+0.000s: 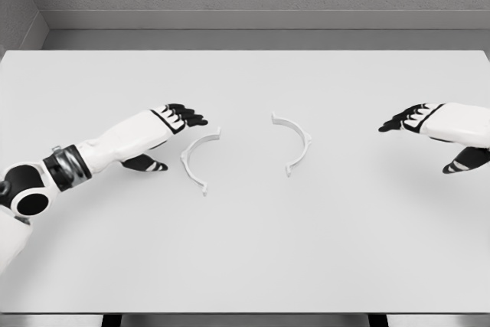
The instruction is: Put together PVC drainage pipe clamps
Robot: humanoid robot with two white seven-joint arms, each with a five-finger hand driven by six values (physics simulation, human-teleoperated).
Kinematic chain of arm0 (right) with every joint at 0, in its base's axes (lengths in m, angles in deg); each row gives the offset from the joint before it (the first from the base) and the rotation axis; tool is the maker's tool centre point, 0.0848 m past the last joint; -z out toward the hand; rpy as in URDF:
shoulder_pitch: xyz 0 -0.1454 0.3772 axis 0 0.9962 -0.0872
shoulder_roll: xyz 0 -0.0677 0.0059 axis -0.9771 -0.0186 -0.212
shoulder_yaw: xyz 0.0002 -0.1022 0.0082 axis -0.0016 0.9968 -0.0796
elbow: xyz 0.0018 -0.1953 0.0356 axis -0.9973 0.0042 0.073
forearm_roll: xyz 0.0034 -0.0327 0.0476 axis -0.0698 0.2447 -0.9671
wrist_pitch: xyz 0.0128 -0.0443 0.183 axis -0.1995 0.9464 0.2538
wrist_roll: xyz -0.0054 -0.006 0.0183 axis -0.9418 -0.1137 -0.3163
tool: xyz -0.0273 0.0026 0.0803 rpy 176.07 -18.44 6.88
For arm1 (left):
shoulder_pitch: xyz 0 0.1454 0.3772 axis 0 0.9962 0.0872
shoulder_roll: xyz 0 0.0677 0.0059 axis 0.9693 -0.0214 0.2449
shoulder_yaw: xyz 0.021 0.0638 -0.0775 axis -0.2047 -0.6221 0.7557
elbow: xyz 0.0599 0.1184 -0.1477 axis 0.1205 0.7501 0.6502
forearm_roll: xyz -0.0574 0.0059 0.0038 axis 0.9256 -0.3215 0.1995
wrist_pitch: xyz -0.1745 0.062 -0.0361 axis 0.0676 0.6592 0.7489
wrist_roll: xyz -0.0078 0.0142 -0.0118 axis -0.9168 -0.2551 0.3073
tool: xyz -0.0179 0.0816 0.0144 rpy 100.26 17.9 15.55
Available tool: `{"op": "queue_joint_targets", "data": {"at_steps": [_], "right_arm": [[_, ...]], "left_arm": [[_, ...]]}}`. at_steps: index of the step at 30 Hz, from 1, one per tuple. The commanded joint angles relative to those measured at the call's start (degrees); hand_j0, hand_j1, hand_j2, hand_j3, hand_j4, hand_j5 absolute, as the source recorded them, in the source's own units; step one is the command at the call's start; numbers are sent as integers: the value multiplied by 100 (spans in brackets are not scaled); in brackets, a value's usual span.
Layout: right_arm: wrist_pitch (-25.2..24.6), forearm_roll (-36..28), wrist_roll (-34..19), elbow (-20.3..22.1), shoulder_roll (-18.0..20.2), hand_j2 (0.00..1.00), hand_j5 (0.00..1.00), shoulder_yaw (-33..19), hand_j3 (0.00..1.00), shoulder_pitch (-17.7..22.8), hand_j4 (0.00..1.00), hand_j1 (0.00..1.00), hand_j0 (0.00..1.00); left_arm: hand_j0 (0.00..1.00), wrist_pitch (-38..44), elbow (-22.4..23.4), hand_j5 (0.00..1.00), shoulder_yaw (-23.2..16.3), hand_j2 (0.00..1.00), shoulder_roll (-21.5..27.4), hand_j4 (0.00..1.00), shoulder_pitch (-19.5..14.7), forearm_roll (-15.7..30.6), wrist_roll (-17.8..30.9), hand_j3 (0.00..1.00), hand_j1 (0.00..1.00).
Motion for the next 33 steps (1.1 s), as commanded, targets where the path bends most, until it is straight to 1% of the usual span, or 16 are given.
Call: {"op": "queue_joint_targets", "data": {"at_steps": [1,2,3,4,7,9,12,13,20,22,25,27,30,31,33], "right_arm": [[-126,-5,2,-199,-298,100,100,-4,100,-17,100,100,100],[-126,21,2,-305,-457,100,100,-4,100,-88,100,100,100],[-126,100,2,-367,-536,100,100,-4,100,-88,100,100,100],[-126,170,2,-419,-650,100,100,-4,100,-132,100,100,100],[-126,495,2,-753,-1063,100,100,14,100,-352,100,100,100],[-126,706,2,-920,-1300,100,100,23,100,-413,100,100,100],[-126,944,2,-947,-1582,100,100,31,100,-457,100,100,100],[-126,1014,2,-947,-1678,100,100,49,100,-527,100,100,100],[-135,1155,2,-938,-2030,100,100,84,100,-686,100,100,100],[-135,1313,2,-938,-2206,100,100,110,100,-765,100,100,100],[-170,1418,2,-964,-2373,100,100,216,100,-853,100,100,100],[-170,1515,2,-1070,-2540,100,100,260,100,-923,100,100,100],[-170,1621,2,-1140,-2672,100,100,339,100,-1046,100,100,100],[-170,1656,2,-1219,-2786,100,100,427,100,-1099,100,100,100],[-161,1796,2,-1334,-2944,100,100,444,100,-1143,100,100,100]], "left_arm": [[100,9,-48,100,-52,100,-11,100,0,34,-3,100,100],[100,9,-48,100,-52,100,-11,100,0,25,-3,100,100],[100,9,-48,100,-78,100,-11,100,0,34,-3,100,100],[100,9,-48,100,-166,100,-20,100,0,34,-3,100,100],[100,9,-48,100,-175,100,-81,100,0,25,-3,100,100],[100,9,-48,100,-210,100,-108,100,-9,34,-3,100,100],[100,9,-48,100,-210,100,-187,100,0,17,-3,100,100],[100,9,-48,100,-210,100,-187,100,0,17,-3,100,100],[100,9,-39,100,-280,100,-204,100,0,-27,-3,100,100],[100,9,-39,100,-289,100,-230,100,0,-36,-3,100,100],[100,9,-4,100,-298,100,-301,100,0,-62,6,100,100],[100,9,14,100,-298,100,-301,100,0,-80,6,100,100],[100,9,14,100,-403,100,-301,100,-17,-80,6,100,100],[100,9,14,100,-403,100,-301,100,-18,-80,6,100,100],[100,9,14,100,-403,100,-389,100,-26,-80,6,100,100]]}}
